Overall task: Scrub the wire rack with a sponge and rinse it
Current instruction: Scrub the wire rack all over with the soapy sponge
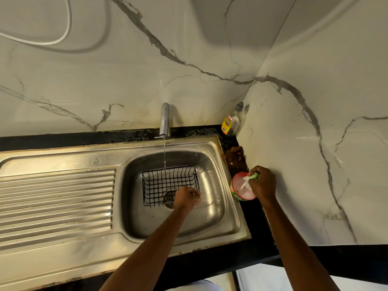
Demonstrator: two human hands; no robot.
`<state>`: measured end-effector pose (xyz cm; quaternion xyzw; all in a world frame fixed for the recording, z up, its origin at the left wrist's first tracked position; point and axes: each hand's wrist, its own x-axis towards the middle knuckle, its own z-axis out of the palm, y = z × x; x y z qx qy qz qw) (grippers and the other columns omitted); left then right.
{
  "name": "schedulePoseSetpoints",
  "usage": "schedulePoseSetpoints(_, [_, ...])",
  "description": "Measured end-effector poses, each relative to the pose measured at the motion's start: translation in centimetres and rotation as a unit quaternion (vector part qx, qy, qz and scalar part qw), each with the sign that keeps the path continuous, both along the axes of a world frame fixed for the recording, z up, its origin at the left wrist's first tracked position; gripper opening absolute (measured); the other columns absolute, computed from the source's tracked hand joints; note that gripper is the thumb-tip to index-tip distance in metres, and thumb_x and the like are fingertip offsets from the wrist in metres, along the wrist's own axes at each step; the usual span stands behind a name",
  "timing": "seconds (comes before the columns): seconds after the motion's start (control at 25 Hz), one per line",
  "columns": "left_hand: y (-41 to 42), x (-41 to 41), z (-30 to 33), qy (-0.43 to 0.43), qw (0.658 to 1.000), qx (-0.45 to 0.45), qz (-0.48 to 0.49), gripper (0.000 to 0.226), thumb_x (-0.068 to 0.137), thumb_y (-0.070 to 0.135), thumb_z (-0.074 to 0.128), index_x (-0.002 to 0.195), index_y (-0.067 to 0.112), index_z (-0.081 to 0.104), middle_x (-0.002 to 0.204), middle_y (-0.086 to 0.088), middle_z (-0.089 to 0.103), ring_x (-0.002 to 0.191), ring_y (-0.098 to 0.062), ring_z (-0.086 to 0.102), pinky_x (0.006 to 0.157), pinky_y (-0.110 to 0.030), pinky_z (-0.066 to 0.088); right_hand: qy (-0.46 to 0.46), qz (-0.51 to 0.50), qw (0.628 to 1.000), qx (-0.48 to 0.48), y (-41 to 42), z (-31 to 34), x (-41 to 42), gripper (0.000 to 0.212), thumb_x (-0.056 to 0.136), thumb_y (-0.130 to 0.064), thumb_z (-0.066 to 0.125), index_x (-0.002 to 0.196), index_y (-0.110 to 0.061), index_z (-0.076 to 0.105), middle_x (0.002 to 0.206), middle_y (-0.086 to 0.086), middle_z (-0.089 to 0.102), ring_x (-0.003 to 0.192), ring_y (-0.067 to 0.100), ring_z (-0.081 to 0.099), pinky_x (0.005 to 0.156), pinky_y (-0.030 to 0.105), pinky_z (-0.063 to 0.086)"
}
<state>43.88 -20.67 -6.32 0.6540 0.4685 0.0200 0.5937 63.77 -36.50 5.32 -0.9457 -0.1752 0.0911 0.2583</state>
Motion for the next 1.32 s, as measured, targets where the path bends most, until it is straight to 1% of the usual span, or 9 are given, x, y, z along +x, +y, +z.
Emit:
schedulePoseSetpoints(0.24, [3.0,-2.8,0.3,0.083,0.991,0.066,0.076,0.017,0.093,0.017,0.071,0.079,0.026,0.069,0.08,0.002,0.073,0.076,-0.018,0.073,0.074,-0.036,0.064,0.055,-0.027,0.998,0.013,0.3,-1.3,0.4,0.043,0.066,-0.003,0.084,0.107,-0.011,0.071,0.098,0.005,0.069,0.089,0.027,0.064,0.073,0.028,0.046])
schedulePoseSetpoints(0.32, [5.3,-4.5,0.3,0.131,0.973,0.125,0.143,0.006,0.092,0.016,0.07,0.098,0.018,0.07,0.091,-0.003,0.072,0.088,-0.023,0.071,0.08,-0.038,0.061,0.042,-0.036,0.998,0.007,0.4,-1.7,0.6,0.031,0.067,-0.004,0.084,0.096,-0.007,0.075,0.091,0.011,0.074,0.077,0.026,0.065,0.067,0.024,0.043])
schedulePoseSetpoints(0.52, [11.1,-7.6,-1.8,0.185,0.954,0.095,0.217,0.056,0.088,0.008,0.074,0.138,0.002,0.051,0.131,-0.019,0.061,0.122,-0.037,0.061,0.101,-0.045,0.052,0.044,-0.038,0.997,-0.051,0.2,-3.0,1.0,0.02,0.071,-0.009,0.082,0.09,-0.01,0.077,0.085,0.012,0.075,0.077,0.033,0.069,0.067,0.031,0.052])
schedulePoseSetpoints(0.72, [14.7,-8.7,-6.0,0.15,0.962,-0.104,0.202,0.034,0.094,0.014,0.069,0.124,0.002,0.058,0.113,-0.017,0.064,0.101,-0.03,0.066,0.09,-0.045,0.06,0.055,-0.082,0.995,-0.021,0.2,-4.2,2.2,0.018,0.083,-0.011,0.076,0.101,-0.008,0.077,0.095,0.013,0.077,0.085,0.033,0.071,0.073,0.038,0.057])
schedulePoseSetpoints(0.88, [15.2,-9.0,-7.6,0.098,0.96,-0.149,0.216,0.02,0.095,0.01,0.062,0.111,-0.003,0.062,0.102,-0.022,0.063,0.088,-0.029,0.061,0.078,-0.041,0.056,0.072,-0.113,0.99,0.039,-0.7,-4.8,3.1,0.02,0.083,0.003,0.068,0.1,-0.003,0.077,0.097,0.015,0.076,0.09,0.034,0.072,0.084,0.046,0.059])
schedulePoseSetpoints(0.96, [14.8,-9.1,-6.6,0.074,0.96,-0.155,0.22,0.005,0.096,0.004,0.06,0.091,0.003,0.062,0.086,-0.016,0.059,0.077,-0.024,0.055,0.067,-0.034,0.049,0.106,-0.13,0.983,0.069,-0.9,-4.9,3.0,0.018,0.083,0.004,0.068,0.098,-0.001,0.076,0.092,0.014,0.075,0.084,0.032,0.071,0.071,0.03,0.06])
schedulePoseSetpoints(1.04, [14.3,-9.2,-6.7,0.04,0.962,-0.148,0.227,0.016,0.095,0.003,0.063,0.079,0.008,0.06,0.078,-0.013,0.057,0.075,-0.027,0.054,0.064,-0.033,0.047,0.165,-0.177,0.963,0.12,-0.8,-4.6,2.6,0.019,0.086,0.005,0.065,0.102,0.0,0.074,0.09,0.017,0.072,0.078,0.03,0.066,0.052,0.02,0.054])
schedulePoseSetpoints(1.2, [13.6,-9.3,-6.1,0.008,0.953,-0.146,0.265,0.027,0.088,0.016,0.076,0.107,0.002,0.064,0.103,-0.019,0.066,0.093,-0.031,0.062,0.074,-0.039,0.053,0.315,-0.26,0.876,0.258,-1.1,-4.7,2.3,0.042,0.081,0.013,0.046,0.115,-0.002,0.067,0.084,0.017,0.073,0.079,0.033,0.062,0.063,0.03,0.052])
schedulePoseSetpoints(1.32, [12.6,-9.3,-4.7,0.002,0.957,-0.152,0.248,0.041,0.091,0.017,0.071,0.125,-0.001,0.055,0.11,-0.014,0.06,0.1,-0.028,0.058,0.081,-0.041,0.05,0.358,-0.253,0.856,0.274,-1.0,-4.4,1.7,0.042,0.088,0.013,0.047,0.126,0.0,0.06,0.072,0.005,0.075,0.081,0.029,0.062,0.069,0.033,0.051])
